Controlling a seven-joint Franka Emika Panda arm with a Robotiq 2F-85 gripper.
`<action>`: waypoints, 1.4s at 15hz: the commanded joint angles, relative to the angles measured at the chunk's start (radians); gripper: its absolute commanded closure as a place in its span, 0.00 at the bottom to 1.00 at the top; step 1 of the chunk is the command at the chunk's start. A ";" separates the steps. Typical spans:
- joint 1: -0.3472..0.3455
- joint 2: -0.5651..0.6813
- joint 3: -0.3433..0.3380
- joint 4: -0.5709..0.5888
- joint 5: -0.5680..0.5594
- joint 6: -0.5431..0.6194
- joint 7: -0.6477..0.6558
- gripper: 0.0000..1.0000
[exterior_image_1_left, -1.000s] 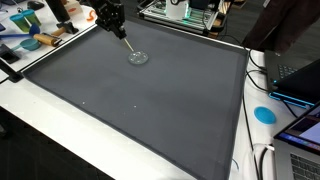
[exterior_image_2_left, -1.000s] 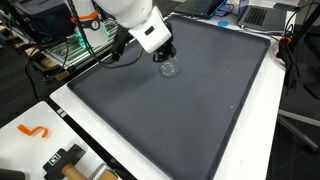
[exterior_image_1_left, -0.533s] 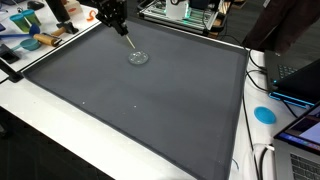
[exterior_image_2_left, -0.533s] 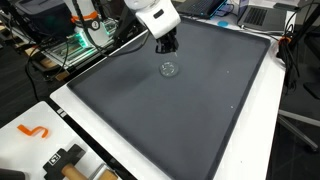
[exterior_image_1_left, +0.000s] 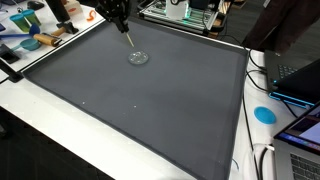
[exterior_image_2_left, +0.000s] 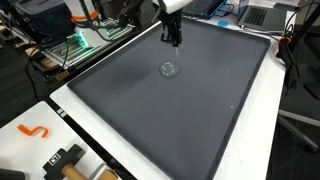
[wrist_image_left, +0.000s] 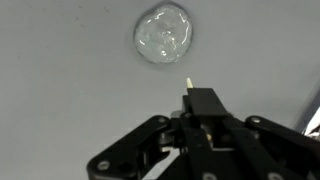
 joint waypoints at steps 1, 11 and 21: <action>0.019 -0.043 0.008 -0.047 -0.097 0.055 0.094 0.97; 0.027 -0.033 0.018 -0.025 -0.180 0.054 0.168 0.87; 0.030 0.020 0.023 -0.021 -0.192 0.050 0.178 0.97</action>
